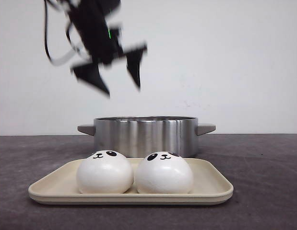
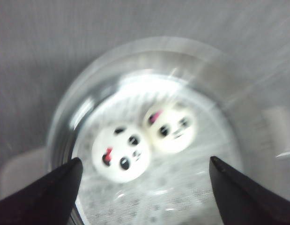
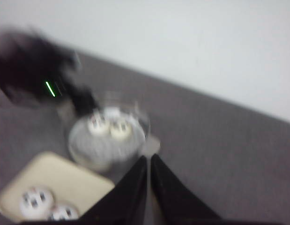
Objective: Steam buns
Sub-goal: 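Carry the bun with the left gripper into the steamer and release, then lower the right gripper onto the near panda bun and grasp it, then lift the bun with the right gripper into the steamer and release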
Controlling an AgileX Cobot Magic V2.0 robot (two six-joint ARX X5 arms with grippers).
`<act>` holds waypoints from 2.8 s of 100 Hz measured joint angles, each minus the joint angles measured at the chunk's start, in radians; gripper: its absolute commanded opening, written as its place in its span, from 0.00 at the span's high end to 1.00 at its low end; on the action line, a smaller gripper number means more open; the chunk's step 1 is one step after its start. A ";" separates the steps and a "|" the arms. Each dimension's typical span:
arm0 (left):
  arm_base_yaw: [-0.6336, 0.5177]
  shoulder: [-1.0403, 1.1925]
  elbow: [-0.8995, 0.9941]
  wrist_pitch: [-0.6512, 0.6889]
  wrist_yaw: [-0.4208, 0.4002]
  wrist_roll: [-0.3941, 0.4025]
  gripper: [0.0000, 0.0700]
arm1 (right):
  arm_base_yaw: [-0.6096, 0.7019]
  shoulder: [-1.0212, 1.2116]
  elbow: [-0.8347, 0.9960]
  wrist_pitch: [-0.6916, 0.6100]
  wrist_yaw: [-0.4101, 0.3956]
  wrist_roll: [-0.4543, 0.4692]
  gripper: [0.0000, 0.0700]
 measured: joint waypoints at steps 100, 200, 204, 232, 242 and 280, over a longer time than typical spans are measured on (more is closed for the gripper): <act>-0.044 -0.780 0.005 -0.346 0.000 0.067 0.26 | -0.073 0.473 -0.738 0.576 -0.580 0.313 0.03; -0.044 -0.798 0.005 -0.378 0.000 0.068 0.26 | -0.092 0.612 -0.737 0.602 -0.543 0.300 0.99; -0.044 -0.798 0.005 -0.381 0.001 0.068 0.26 | -0.092 0.600 -0.735 0.594 -0.525 0.299 0.99; -0.044 -0.798 0.005 -0.396 0.001 0.068 0.26 | -0.093 0.381 -0.469 0.605 -0.385 0.221 0.99; -0.044 -0.798 0.005 -0.385 0.001 0.068 0.26 | -0.105 0.367 -0.328 0.604 -0.333 0.167 0.99; -0.044 -0.798 0.005 -0.358 0.001 0.075 0.26 | -0.282 0.520 -0.172 0.615 -0.343 0.046 0.99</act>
